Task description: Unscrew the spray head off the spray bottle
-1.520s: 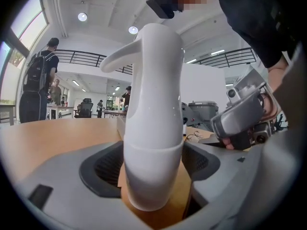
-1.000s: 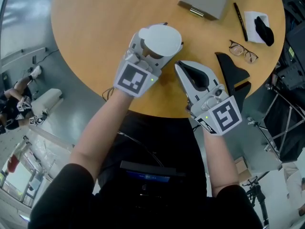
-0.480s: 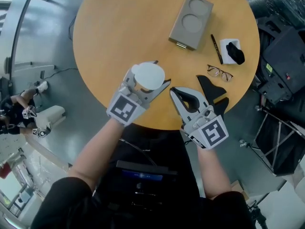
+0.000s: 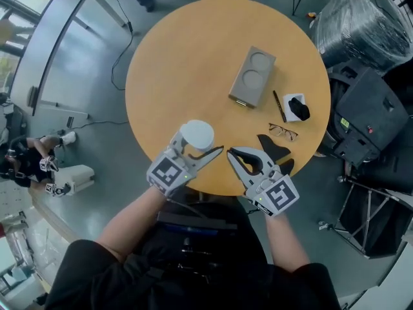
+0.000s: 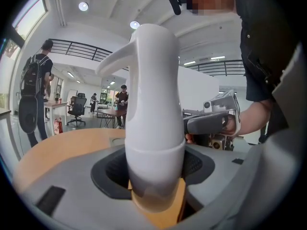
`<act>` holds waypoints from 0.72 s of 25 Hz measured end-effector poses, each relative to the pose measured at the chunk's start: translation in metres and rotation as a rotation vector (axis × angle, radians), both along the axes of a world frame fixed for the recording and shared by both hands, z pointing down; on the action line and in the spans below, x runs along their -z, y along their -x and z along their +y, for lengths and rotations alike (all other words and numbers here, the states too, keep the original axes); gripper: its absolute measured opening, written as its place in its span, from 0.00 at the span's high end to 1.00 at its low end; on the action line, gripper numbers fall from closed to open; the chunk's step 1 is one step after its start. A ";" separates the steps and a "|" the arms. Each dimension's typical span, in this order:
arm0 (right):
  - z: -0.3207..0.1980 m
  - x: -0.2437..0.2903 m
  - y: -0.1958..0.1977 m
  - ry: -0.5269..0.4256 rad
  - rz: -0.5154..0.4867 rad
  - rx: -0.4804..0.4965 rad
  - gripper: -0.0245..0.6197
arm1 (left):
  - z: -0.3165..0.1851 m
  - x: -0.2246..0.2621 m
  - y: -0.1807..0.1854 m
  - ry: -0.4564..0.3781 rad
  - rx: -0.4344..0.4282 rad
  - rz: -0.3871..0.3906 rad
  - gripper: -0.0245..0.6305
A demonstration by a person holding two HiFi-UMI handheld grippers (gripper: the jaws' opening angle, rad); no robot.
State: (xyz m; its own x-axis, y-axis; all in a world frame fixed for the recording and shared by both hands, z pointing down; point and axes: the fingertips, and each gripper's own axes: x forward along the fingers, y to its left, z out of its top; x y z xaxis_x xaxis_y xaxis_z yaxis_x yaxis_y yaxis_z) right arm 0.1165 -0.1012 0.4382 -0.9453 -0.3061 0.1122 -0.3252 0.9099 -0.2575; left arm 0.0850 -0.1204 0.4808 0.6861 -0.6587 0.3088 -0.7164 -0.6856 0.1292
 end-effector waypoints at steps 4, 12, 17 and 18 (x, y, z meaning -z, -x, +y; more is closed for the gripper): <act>0.019 0.031 0.020 0.001 0.005 0.026 0.87 | 0.020 0.029 0.009 -0.010 -0.044 -0.037 0.51; 0.054 0.079 0.063 -0.025 -0.001 0.010 0.81 | 0.045 0.074 0.045 -0.026 -0.076 -0.044 0.51; 0.063 0.111 0.088 -0.052 -0.019 -0.031 0.60 | 0.061 0.089 0.059 -0.003 -0.095 -0.054 0.51; 0.064 0.117 0.094 -0.057 -0.022 -0.044 0.56 | 0.063 0.091 0.061 -0.005 -0.101 -0.058 0.51</act>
State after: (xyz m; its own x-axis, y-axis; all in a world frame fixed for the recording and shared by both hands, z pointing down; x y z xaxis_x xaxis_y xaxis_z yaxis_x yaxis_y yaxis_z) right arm 0.0221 -0.0374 0.3210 -0.9328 -0.3529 0.0728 -0.3603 0.9082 -0.2129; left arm 0.0238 -0.0571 0.3897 0.7302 -0.5885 0.3471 -0.6497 -0.7553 0.0859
